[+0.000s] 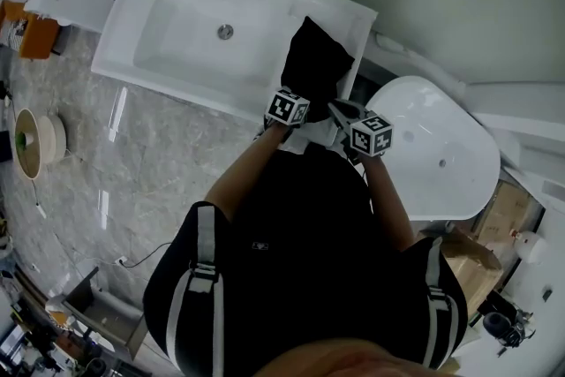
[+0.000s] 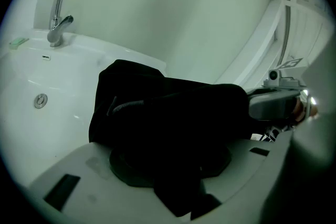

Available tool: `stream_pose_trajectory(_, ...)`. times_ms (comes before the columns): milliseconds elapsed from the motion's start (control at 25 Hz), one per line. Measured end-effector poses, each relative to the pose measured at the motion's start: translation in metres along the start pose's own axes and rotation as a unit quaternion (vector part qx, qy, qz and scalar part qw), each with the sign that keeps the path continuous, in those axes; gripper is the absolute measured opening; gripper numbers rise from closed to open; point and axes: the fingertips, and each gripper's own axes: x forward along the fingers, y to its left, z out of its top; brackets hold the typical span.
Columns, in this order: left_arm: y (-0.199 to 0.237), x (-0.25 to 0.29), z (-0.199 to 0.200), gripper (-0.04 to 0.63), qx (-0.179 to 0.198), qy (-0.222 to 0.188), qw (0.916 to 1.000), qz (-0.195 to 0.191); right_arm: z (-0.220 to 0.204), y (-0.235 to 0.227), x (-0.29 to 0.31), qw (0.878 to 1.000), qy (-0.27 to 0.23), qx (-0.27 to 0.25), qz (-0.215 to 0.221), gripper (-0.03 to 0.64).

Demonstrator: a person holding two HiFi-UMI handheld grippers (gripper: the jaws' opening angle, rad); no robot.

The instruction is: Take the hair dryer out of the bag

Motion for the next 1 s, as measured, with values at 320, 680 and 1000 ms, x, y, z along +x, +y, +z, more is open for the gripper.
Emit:
stream_pose_trajectory(320,0.007,0.029,0.005,0.146,-0.023,0.02,0.9994,0.013,-0.008,0.005,-0.004,1.0,0.003,-0.005,0.016,0.078)
stream_pose_trajectory(680,0.013,0.037,0.007,0.201,-0.042,0.02,0.9977,0.049,-0.008,0.001,-0.007,1.0,-0.005,0.002,0.018,0.078)
stream_pose_trajectory(1000,0.021,0.065,0.004,0.229,-0.02,0.057,0.9969,0.05,-0.017,0.008,-0.003,1.0,0.0,0.019,0.02,0.078)
